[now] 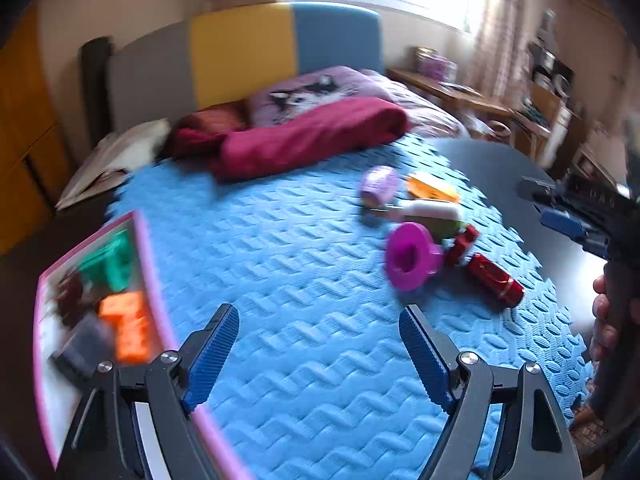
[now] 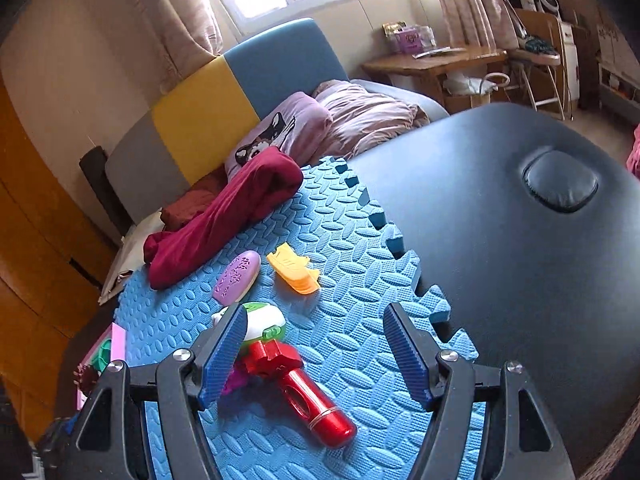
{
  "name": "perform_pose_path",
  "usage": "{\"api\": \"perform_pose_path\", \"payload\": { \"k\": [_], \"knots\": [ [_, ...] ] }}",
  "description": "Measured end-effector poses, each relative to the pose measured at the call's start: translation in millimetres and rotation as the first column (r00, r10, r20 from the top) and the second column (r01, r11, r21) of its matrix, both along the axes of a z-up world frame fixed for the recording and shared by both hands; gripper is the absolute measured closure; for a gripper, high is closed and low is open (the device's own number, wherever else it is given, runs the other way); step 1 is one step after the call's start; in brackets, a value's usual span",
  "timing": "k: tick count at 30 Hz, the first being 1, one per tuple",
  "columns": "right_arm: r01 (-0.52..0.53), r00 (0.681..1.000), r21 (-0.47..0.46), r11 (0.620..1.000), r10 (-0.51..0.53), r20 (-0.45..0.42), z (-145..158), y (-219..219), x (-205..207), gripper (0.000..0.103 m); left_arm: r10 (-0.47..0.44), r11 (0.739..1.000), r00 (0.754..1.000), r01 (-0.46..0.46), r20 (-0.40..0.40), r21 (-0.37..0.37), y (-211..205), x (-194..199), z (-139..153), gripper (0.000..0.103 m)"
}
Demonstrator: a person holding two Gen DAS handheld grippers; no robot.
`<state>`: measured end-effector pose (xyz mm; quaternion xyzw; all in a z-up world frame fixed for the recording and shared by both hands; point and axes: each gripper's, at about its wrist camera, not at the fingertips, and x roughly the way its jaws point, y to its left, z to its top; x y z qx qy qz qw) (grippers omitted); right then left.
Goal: Organize rigid objects
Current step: 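Move both tools from the tray toward the remaining toys on the mat, then grasp the pink suction-cup toy with the left gripper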
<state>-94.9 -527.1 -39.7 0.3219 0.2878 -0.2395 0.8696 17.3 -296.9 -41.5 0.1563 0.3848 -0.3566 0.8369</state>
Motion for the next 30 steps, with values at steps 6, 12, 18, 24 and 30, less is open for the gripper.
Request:
{"api": "perform_pose_path", "payload": {
  "k": [6,12,18,24,30],
  "knots": [
    [0.006,1.000,0.043,0.999,-0.007,0.013,-2.6,-4.7,-1.9,0.032,-0.087,0.996,0.996,0.088,-0.035,0.015,-43.6,6.2,-17.1,0.019],
    [0.000,1.000,0.064,0.998,-0.001,0.019,-4.3,-5.7,-1.3,0.032,-0.120,0.993,0.991,0.120,-0.056,-0.003,-74.1,17.7,-31.8,0.015],
    [-0.021,1.000,0.070,0.997,0.020,0.015,-5.4,-4.1,2.4,0.032,-0.131,0.991,0.988,0.131,-0.083,0.000,-91.8,25.8,-44.4,0.015],
    [-0.019,1.000,0.069,0.997,0.019,0.007,-6.9,-4.6,4.3,0.032,-0.124,0.992,0.985,0.122,-0.121,-0.025,-99.1,34.2,-53.4,0.046],
    [-0.008,1.000,0.081,0.997,0.009,-0.005,-10.4,-7.1,4.3,0.032,-0.098,0.994,0.987,0.091,-0.125,-0.062,-73.7,32.0,-53.3,0.046]
  ]
}}
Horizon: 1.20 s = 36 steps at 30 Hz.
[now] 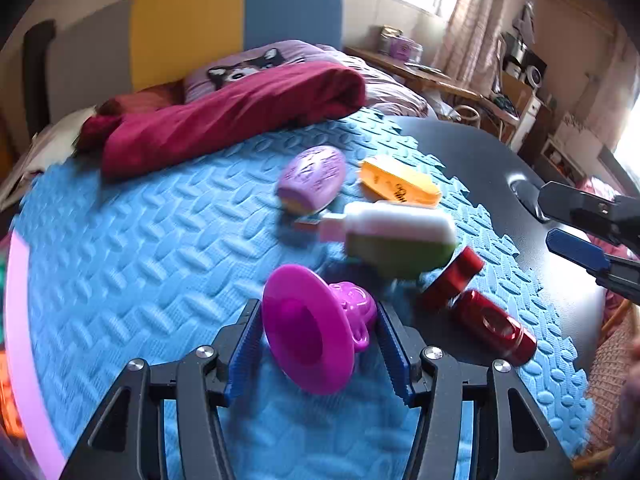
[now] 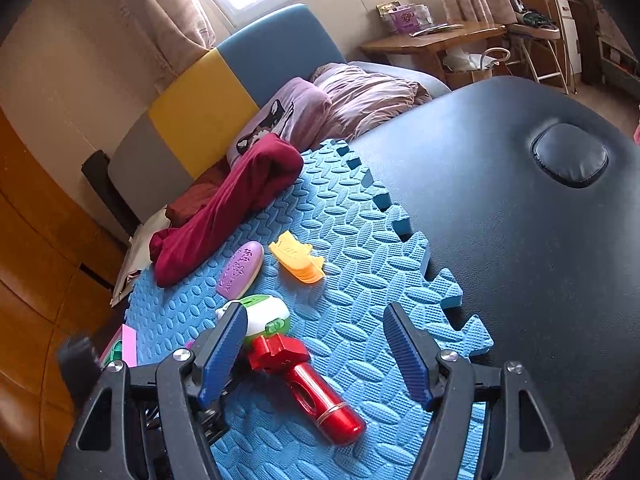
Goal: Organize rigid objects
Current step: 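Grasp the pink suction-cup toy with the left gripper, then lift the pink toy with the left gripper while the right grasps the white-green plug device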
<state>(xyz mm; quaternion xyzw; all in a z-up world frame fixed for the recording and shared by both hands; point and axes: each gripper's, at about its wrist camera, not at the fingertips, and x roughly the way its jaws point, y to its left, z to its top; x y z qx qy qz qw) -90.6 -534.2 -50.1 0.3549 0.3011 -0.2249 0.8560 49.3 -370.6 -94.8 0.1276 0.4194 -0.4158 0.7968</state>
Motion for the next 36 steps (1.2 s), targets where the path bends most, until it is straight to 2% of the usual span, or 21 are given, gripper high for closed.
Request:
{"api": "perform_pose_path", "payload": {
  "k": [7,10,15,20,23,26,33,36],
  "knots": [
    [-0.010,1.000,0.051,0.999,0.011,-0.014,-7.6,-2.6,2.5,0.032,0.060,0.998,0.998,-0.060,-0.003,-0.028,53.7,-15.6,6.4,0.046],
    [-0.050,0.998,0.107,0.993,0.055,-0.041,-17.0,-1.0,10.4,0.032,0.076,0.997,0.997,-0.075,0.013,-0.034,70.0,-23.8,11.4,0.046],
    [-0.105,0.989,0.091,0.990,0.113,-0.094,-22.1,9.8,21.5,0.032,0.089,0.995,0.996,-0.088,0.009,-0.050,86.7,-32.4,18.0,0.046],
    [-0.232,0.953,0.131,0.964,0.252,-0.170,-38.3,30.5,39.5,0.030,0.094,0.994,0.995,-0.093,0.014,-0.057,99.1,-40.6,22.0,0.046],
    [-0.326,0.923,0.153,0.933,0.349,-0.161,-41.5,47.2,48.2,0.030,0.099,0.993,0.995,-0.098,0.013,-0.070,106.8,-44.5,25.8,0.046],
    [-0.378,0.903,0.099,0.921,0.390,-0.180,-37.9,63.2,53.3,0.030,0.106,0.992,0.994,-0.104,0.015,-0.075,115.0,-48.0,28.8,0.046],
    [-0.333,0.938,0.019,0.943,0.333,-0.098,-16.6,57.7,44.2,0.030,0.130,0.988,0.991,-0.127,0.023,-0.084,133.1,-51.5,34.6,0.046],
    [-0.307,0.946,0.012,0.952,0.307,-0.101,-15.4,52.9,44.5,0.030,0.139,0.986,0.990,-0.136,0.023,-0.091,139.3,-50.8,37.0,0.046]
  ]
}}
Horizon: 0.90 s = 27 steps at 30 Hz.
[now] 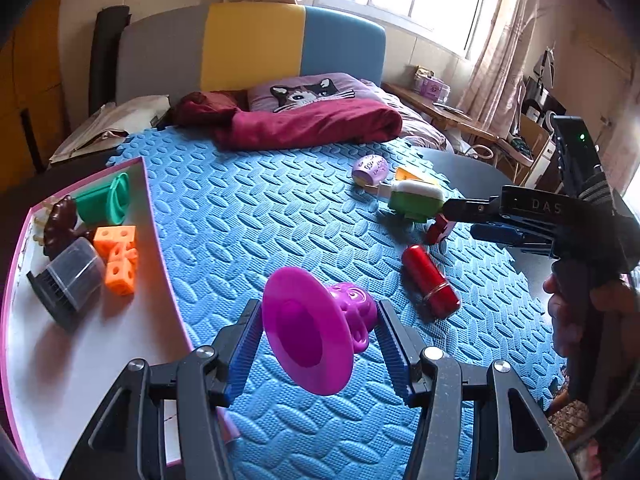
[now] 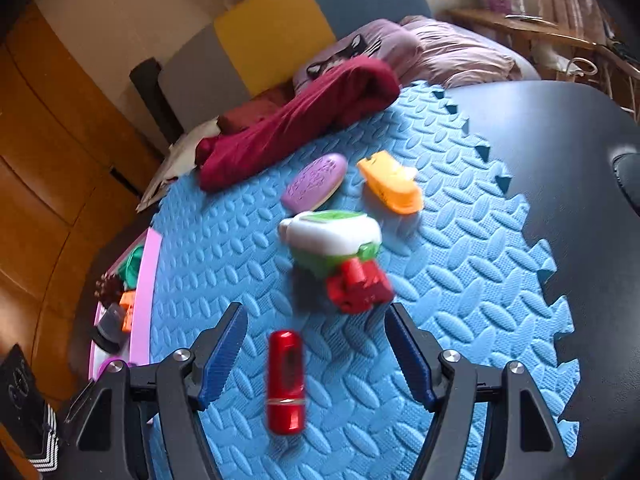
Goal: Organize rigid objects
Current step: 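Lift the pink toy with the left gripper while the right grasps the white-green plug device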
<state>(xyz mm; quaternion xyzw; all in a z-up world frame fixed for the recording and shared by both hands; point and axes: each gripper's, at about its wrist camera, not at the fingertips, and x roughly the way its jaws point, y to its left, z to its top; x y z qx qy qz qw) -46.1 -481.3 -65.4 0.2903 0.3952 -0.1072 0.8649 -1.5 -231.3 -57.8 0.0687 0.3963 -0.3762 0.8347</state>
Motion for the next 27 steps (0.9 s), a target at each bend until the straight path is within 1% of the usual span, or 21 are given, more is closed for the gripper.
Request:
{"api": "perform_pose_path", "payload": {
  "k": [6,10,13,18,20,21,23,25,26,27],
  "knots": [
    [0.052,0.998,-0.034,0.998,-0.053,-0.028,-3.7,-6.4,-2.7,0.030,0.014,1.000,1.000,-0.014,-0.005,-0.023,7.8,2.2,3.1,0.046],
    [0.045,0.998,-0.058,0.997,-0.047,-0.030,-0.3,-5.6,-1.0,0.030,0.017,0.999,1.000,-0.017,-0.005,-0.032,12.9,2.4,5.3,0.046],
    [0.046,0.998,-0.091,0.995,-0.049,-0.041,3.0,-9.2,6.7,0.030,0.022,0.999,1.000,-0.022,-0.002,-0.034,16.8,1.8,6.5,0.046],
    [0.070,0.996,-0.122,0.990,-0.075,-0.041,10.7,-25.6,20.8,0.030,0.034,0.999,0.999,-0.034,-0.007,-0.042,23.8,3.2,8.3,0.046],
    [0.038,0.999,-0.136,0.990,-0.043,-0.031,15.9,-24.1,26.1,0.030,0.039,0.998,0.999,-0.039,-0.013,-0.045,25.6,4.5,8.8,0.046],
    [0.001,0.999,-0.156,0.988,-0.006,-0.032,18.7,-20.3,30.8,0.030,0.039,0.998,0.999,-0.040,-0.014,-0.045,26.6,4.9,8.6,0.046],
    [-0.059,0.997,-0.174,0.983,0.049,-0.059,18.0,-13.5,40.2,0.030,0.043,0.998,0.999,-0.043,-0.020,-0.044,27.1,5.9,8.0,0.046],
    [-0.069,0.995,-0.192,0.979,0.053,-0.090,12.6,-11.3,50.2,0.030,0.043,0.998,0.999,-0.045,-0.027,-0.046,26.5,6.6,7.4,0.046],
    [-0.061,0.993,-0.183,0.981,0.042,-0.110,7.8,-13.5,55.0,0.030,0.044,0.998,0.999,-0.045,-0.027,-0.046,26.5,6.4,7.2,0.046],
    [-0.051,0.991,-0.153,0.987,0.031,-0.130,2.1,-16.9,59.8,0.030,0.044,0.998,0.999,-0.045,-0.028,-0.045,26.4,6.2,7.1,0.046]
  ]
}}
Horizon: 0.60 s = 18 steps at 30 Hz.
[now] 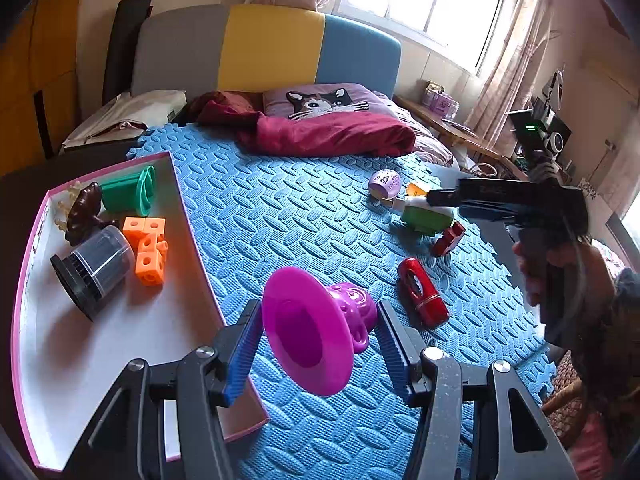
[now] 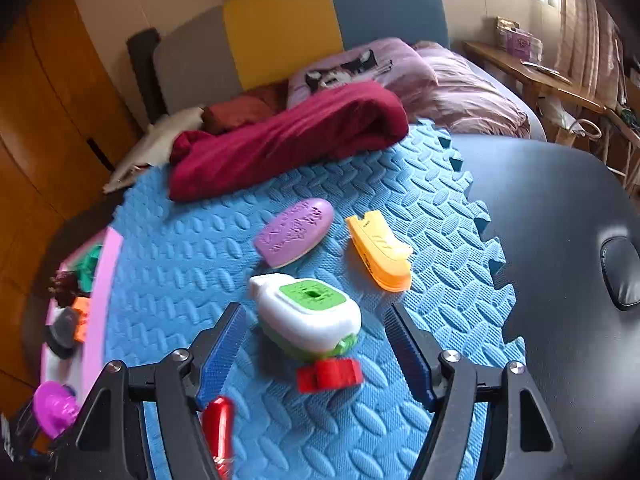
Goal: Organize rigid objects
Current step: 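Lift the pink toy with the left gripper while the right grasps the white-green plug device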
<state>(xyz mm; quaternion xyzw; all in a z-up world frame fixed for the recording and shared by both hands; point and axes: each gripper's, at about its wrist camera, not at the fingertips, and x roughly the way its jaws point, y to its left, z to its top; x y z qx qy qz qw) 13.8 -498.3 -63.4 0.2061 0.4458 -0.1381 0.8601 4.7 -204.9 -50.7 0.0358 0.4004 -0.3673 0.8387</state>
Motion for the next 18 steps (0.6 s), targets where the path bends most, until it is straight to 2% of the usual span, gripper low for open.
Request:
{"api": "perform_pose_path", "payload": {
  "k": [2,6,10,15,18],
  "knots": [
    [-0.006,1.000,0.077,0.997,0.006,0.008,-6.5,-2.7,6.6,0.030,-0.001,1.000,1.000,0.001,-0.002,0.000,0.2,0.0,0.2,0.046],
    [-0.099,0.995,0.134,0.986,0.095,0.039,-2.9,14.0,21.6,0.029,-0.002,1.000,1.000,0.002,-0.006,0.002,0.2,1.2,0.2,0.046],
    [-0.202,0.979,0.146,0.968,0.201,0.024,0.4,39.0,32.3,0.030,0.005,1.000,1.000,-0.005,-0.011,-0.004,2.4,2.3,0.9,0.046],
    [-0.344,0.937,0.007,0.939,0.343,-0.060,0.4,72.3,32.8,0.030,0.012,1.000,1.000,-0.012,-0.012,-0.012,8.2,2.5,2.2,0.046],
    [-0.382,0.921,-0.059,0.922,0.375,-0.106,0.0,81.4,29.7,0.030,0.017,1.000,1.000,-0.017,-0.016,-0.018,10.8,3.4,3.4,0.046]
  ]
}}
